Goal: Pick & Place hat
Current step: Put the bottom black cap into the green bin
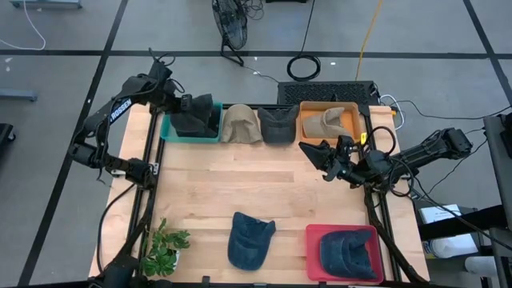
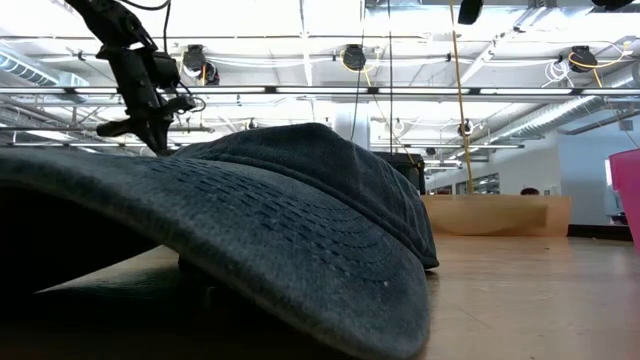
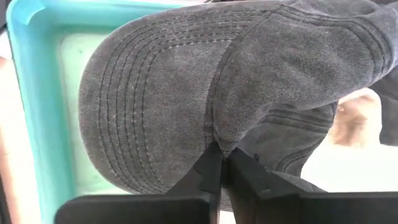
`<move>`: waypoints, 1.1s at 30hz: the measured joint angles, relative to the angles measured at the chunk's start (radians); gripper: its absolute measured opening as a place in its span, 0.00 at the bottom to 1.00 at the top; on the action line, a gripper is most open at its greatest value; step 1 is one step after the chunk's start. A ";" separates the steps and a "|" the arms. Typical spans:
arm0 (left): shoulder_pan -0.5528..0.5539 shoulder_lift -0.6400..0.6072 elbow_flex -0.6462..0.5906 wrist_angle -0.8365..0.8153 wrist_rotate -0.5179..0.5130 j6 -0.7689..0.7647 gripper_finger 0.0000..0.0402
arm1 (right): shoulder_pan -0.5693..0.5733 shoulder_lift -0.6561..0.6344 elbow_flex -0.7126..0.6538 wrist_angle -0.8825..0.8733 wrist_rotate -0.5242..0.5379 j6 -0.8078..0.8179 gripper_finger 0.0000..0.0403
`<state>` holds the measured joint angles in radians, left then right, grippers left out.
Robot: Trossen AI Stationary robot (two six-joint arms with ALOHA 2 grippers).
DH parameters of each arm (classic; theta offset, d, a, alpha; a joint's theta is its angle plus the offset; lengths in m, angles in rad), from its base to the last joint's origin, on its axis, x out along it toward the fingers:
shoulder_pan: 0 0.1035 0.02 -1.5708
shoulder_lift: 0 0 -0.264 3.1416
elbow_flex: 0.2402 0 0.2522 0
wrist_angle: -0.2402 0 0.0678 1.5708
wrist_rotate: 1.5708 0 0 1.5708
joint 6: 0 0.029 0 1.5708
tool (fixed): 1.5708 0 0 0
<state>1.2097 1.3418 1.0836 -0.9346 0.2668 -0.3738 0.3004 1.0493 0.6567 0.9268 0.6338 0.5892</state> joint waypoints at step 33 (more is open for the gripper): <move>-0.070 0.000 0.000 -0.036 -0.073 -0.083 0.43 | 0.002 0.000 0.000 -0.035 -0.036 0.012 0.13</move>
<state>1.1393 1.3415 1.0836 -0.9703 0.1933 -0.4563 0.3022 1.0496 0.6567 0.8918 0.5979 0.6014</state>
